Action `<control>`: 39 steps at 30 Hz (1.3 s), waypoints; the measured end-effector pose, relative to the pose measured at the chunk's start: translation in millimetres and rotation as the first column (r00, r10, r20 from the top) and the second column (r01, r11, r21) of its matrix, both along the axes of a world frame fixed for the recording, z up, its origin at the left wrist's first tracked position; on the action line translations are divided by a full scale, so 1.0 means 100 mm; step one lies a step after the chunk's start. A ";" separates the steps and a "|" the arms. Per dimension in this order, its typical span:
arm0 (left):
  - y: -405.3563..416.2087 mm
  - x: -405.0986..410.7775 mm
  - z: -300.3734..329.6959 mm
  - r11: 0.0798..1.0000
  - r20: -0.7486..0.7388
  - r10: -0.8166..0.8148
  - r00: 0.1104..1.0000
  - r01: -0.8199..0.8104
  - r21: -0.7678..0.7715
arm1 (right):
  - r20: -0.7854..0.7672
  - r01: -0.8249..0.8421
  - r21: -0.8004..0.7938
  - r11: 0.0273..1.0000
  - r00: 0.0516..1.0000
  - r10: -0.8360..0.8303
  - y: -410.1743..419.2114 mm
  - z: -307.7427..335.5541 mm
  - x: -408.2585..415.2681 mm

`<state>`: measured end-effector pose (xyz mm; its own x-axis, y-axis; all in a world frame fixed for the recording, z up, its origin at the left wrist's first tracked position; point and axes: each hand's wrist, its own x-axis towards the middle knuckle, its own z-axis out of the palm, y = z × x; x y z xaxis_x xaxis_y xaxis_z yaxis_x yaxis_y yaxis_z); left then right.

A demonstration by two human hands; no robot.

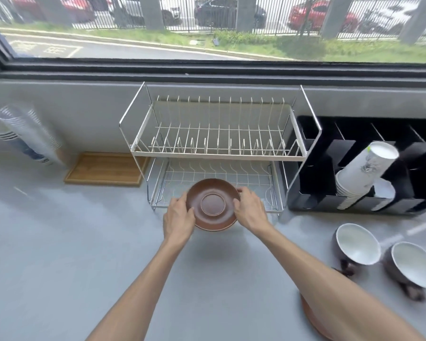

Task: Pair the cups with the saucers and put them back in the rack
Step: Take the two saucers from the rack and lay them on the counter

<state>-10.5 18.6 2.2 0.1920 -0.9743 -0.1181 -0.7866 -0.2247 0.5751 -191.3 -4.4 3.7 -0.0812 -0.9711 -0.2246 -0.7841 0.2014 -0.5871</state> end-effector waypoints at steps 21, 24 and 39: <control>1.29 -1.47 -0.18 0.969 -0.155 -0.237 0.959 0.244 0.027 | 0.013 0.382 -0.020 0.924 0.924 -0.382 2.03 -0.22 -1.57; 1.43 -1.77 -0.22 0.948 -0.162 -0.298 0.941 0.311 0.063 | 0.003 0.454 -0.006 0.891 0.891 -0.454 2.30 -0.29 -1.83; 1.94 -3.35 -0.29 0.738 -0.153 -0.632 0.760 0.650 0.178 | -0.036 0.707 0.050 0.705 0.707 -0.706 3.32 -0.61 -3.17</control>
<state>-345.2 212.3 -26.5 -0.4879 -0.8129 -0.3180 -0.7435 0.1962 0.6393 -507.9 327.8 -57.0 -0.7417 -0.6140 -0.2700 -0.4062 0.7314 -0.5477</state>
